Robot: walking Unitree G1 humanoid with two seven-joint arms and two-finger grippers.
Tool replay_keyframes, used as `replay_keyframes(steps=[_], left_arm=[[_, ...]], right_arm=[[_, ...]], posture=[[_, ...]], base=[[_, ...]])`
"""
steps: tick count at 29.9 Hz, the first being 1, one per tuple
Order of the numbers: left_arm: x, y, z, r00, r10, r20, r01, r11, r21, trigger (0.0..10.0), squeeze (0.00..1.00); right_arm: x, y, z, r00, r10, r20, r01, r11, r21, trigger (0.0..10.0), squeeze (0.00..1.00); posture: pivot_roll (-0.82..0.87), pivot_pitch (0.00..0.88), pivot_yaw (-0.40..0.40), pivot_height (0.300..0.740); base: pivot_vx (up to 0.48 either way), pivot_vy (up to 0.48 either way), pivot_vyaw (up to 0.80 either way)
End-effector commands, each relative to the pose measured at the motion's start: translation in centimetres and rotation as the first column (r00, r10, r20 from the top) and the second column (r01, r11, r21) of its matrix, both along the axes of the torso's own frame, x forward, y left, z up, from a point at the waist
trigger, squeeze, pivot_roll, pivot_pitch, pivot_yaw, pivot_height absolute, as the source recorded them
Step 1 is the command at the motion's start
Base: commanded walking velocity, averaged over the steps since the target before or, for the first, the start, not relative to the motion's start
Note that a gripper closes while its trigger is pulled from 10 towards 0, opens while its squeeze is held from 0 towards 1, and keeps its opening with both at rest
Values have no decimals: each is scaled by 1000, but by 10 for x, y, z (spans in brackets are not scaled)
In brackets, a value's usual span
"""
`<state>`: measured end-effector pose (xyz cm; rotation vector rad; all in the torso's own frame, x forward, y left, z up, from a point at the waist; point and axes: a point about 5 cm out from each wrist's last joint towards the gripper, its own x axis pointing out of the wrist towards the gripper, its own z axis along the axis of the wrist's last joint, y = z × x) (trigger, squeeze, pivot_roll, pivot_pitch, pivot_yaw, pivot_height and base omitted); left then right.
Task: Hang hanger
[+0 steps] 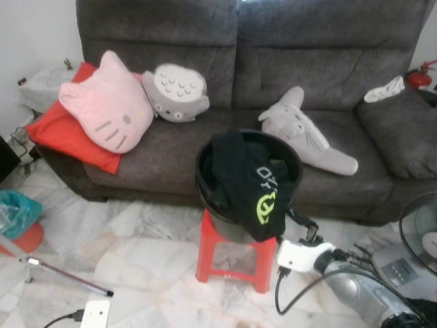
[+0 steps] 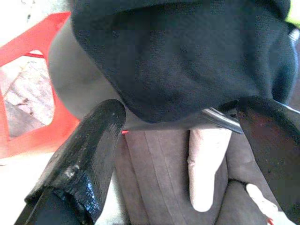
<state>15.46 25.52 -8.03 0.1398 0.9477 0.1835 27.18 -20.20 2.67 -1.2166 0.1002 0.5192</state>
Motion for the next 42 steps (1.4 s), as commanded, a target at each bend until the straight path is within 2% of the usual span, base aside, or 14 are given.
replay_keyframes(steps=[1,7,9,12,21,24,34,41,42], left_arm=[[-3,-1,-2,1000,12,-18,-13,1000,-5,10000,0],[-7,-1,-3,1000,8,-23,-8,1000,-2,10000,0],[-10,0,-4,1000,6,-27,-6,1000,-1,10000,0],[-11,1,-4,1000,2,-28,-2,1000,1,10000,0],[-5,-4,-3,1000,-3,-11,3,1000,-3,10000,0],[-3,-6,-3,1000,-5,-6,5,1000,-5,10000,0],[0,-7,-2,1000,5,6,-5,1000,-7,10000,0],[-2,-6,-2,1000,8,4,-8,1000,-5,10000,0],[-2,-6,-2,1000,7,3,-7,1000,-5,10000,0]], right_arm=[[0,3,-1,999,31,-17,-31,1000,-8,10000,0],[-1,-1,-1,999,40,22,-40,999,-14,10000,0],[-1,2,-1,996,76,46,-76,997,-4,10000,0],[-3,3,-4,994,102,25,-101,994,-36,10000,0],[-5,6,-14,994,104,29,-103,993,-57,10000,0],[-3,6,-17,995,91,38,-88,992,-90,10000,0],[5,10,-12,982,123,140,-102,984,-148,10000,0],[9,10,-7,972,125,201,-98,985,-139,10000,0],[9,10,-6,969,128,212,-102,986,-131,7569,0]], posture=[[-135,0,8,740],[-143,0,14,740],[-151,0,18,740],[-156,0,19,740],[-155,0,23,740],[-155,0,22,740],[-141,0,13,740],[-142,0,13,740],[-141,0,13,740]], base=[[0,0,0],[0,0,0],[0,0,0],[0,0,0],[0,0,0],[0,0,0],[0,0,0],[0,0,0],[0,0,0]])
